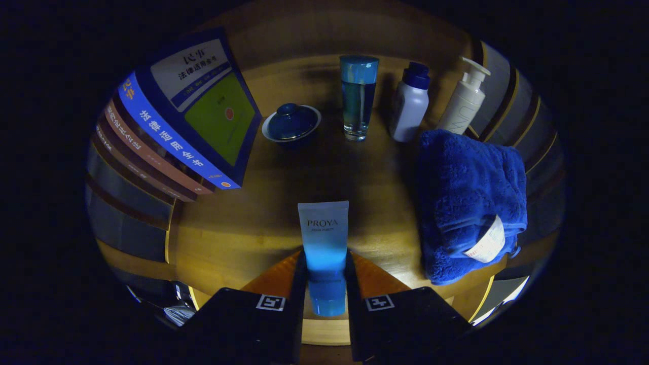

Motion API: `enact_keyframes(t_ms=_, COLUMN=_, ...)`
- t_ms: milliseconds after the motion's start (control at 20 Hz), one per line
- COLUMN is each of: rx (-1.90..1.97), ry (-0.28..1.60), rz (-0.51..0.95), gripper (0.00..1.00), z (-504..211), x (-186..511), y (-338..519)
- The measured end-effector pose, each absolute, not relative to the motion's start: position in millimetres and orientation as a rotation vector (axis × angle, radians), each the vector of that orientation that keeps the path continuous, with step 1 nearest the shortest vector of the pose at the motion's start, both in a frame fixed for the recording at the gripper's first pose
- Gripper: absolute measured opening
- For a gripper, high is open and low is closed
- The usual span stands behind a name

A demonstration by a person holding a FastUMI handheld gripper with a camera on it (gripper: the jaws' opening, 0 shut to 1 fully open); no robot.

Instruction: Pull open the drawer, take out the items inside it, and place them on the countertop above the cabinet.

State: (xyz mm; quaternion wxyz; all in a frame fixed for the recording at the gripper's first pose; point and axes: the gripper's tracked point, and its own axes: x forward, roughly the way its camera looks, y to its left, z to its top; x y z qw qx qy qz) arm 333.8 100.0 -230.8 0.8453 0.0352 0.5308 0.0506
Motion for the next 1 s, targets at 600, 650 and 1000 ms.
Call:
enact_keyframes(t_ms=600, rx=-0.034, ry=0.972, rz=0.115, gripper=0.99, z=-195.0, x=311.0, y=96.6)
enact_keyframes(t_ms=650, rx=-0.01, ry=0.932, rz=0.1, gripper=0.99, z=-188.0, x=305.0, y=95.6)
enact_keyframes(t_ms=1000, rx=-0.015, ry=0.599, rz=0.056, gripper=0.99, z=-148.5, x=238.3, y=90.1)
